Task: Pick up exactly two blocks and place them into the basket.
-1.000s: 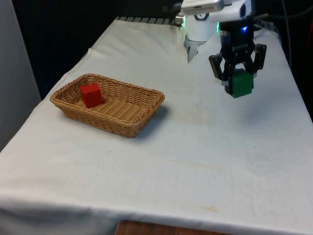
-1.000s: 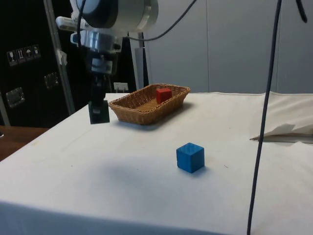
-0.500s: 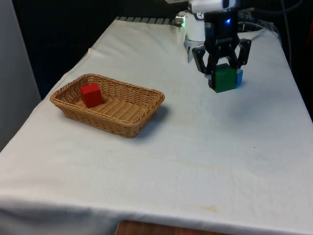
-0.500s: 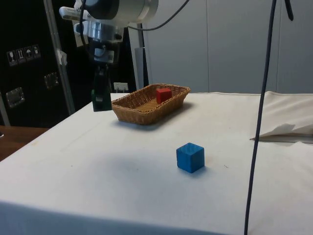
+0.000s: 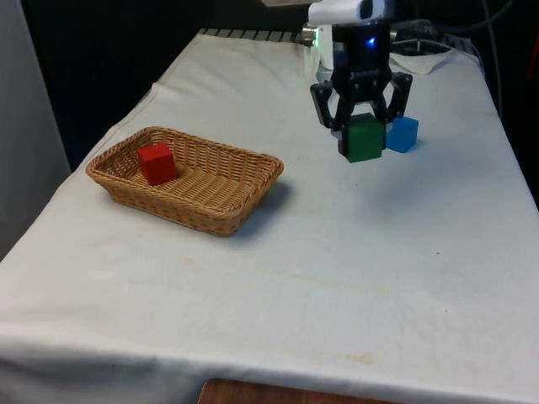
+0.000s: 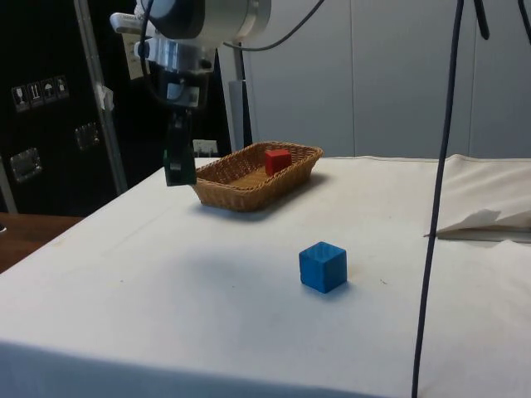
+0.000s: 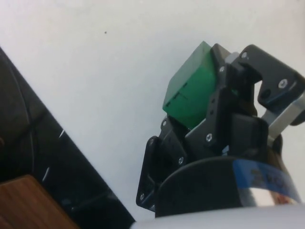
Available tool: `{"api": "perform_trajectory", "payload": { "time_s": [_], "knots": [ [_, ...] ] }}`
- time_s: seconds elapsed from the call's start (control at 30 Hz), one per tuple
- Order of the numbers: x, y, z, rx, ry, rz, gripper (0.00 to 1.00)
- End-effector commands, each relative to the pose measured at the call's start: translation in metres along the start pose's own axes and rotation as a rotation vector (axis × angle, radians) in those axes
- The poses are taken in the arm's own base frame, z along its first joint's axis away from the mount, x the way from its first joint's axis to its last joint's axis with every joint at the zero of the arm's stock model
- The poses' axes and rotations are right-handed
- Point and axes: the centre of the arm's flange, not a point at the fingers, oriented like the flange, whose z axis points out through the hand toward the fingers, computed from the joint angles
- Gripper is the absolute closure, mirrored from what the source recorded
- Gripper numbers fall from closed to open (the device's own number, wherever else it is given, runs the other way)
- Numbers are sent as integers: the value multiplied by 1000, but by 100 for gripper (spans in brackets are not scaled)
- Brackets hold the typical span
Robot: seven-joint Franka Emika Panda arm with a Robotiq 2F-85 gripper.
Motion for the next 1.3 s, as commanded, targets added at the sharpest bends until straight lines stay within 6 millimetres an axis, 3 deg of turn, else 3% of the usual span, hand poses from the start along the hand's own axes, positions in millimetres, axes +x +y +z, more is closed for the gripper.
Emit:
{"api": "perform_trajectory", "payload": {
  "time_s": [0.0, 1.07, 1.27],
  "knots": [
    [-1, 3, 1, -18, -6, 7, 100],
    [3, 14, 1, 23, 72, 167, 100],
    [0, 24, 0, 41, 93, 195, 100]
  ]
}}
